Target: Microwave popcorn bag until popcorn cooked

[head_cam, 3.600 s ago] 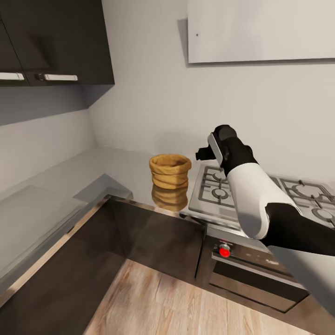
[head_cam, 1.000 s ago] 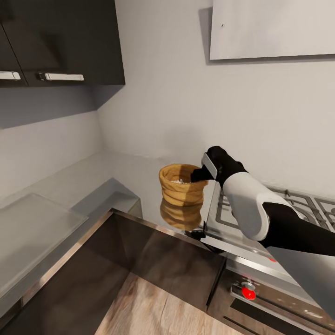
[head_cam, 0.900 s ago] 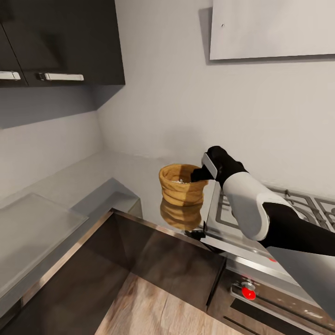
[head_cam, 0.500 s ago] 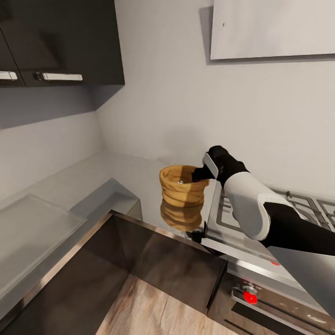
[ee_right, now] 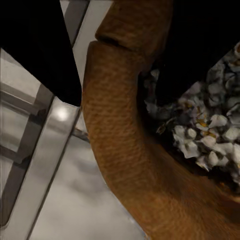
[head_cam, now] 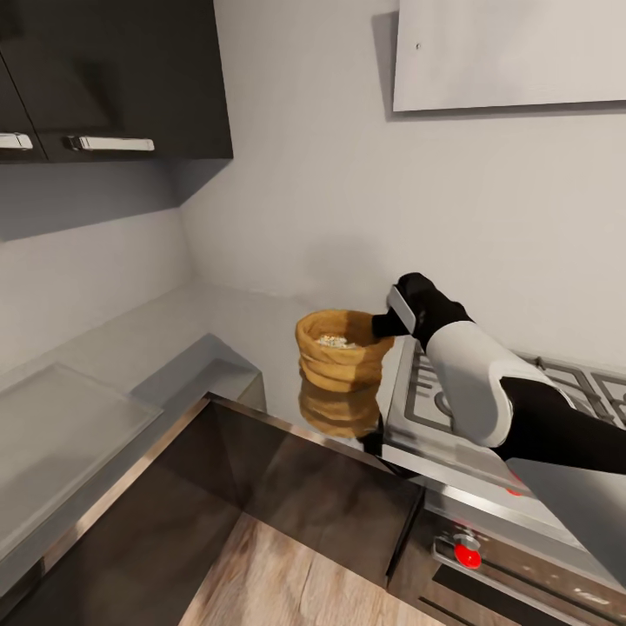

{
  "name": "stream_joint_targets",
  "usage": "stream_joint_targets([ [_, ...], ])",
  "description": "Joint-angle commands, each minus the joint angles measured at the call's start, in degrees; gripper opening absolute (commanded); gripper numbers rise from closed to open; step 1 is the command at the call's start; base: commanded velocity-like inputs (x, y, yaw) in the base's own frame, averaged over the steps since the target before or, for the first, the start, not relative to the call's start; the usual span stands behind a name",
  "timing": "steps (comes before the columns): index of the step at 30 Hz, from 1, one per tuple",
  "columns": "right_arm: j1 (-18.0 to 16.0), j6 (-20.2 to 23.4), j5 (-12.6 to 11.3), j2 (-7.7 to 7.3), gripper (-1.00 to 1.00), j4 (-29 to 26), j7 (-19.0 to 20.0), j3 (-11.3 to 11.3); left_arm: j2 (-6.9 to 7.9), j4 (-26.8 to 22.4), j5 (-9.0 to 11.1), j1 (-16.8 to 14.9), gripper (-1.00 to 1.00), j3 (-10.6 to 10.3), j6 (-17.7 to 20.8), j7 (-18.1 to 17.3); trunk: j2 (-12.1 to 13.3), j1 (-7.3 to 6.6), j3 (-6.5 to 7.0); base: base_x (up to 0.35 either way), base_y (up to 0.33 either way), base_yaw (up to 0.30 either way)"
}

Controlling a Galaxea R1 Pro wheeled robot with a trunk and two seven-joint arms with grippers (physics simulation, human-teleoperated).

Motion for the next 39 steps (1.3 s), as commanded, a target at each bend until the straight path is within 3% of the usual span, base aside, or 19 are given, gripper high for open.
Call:
stream_joint_targets([
  [1,0.00,0.14,-0.04,0.03,-1.00,0.08,-0.30,-0.58,-0.01,-0.07,0.19,0.01,1.00,0.02,-0.10,0.09,-0.03,0.01,-0.07,0.000,0.000,0.000],
  [16,0.00,0.80,-0.04,0.67,-1.00,-0.97,-0.38,-0.76,-0.01,-0.07,0.19,0.01,1.00,0.02,-0.10,0.09,-0.03,0.01,-0.07,0.000,0.000,0.000],
  [21,0.00,4.78,0.03,1.02,-1.00,-6.59,-0.64,-2.55,-0.01,-0.07,0.19,0.01,1.00,0.02,-0.10,0.09,-0.03,0.01,-0.07,0.000,0.000,0.000],
  [28,-0.60,4.78,-0.05,0.61,-1.00,-9.02,-0.48,-2.51,-0.01,-0.07,0.19,0.01,1.00,0.02,-0.10,0.09,-0.03,0.01,-0.07,0.000,0.000,0.000],
  [34,-0.74,4.78,-0.13,0.44,-1.00,-14.51,0.14,-2.49,-0.01,-0.07,0.19,0.01,1.00,0.02,-0.10,0.09,-0.03,0.01,-0.07,0.000,0.000,0.000],
  [39,-0.74,4.78,-0.13,0.33,-1.00,-15.20,0.22,-2.49,-0.01,-0.07,0.19,0.01,1.00,0.02,-0.10,0.09,-0.03,0.01,-0.07,0.000,0.000,0.000],
])
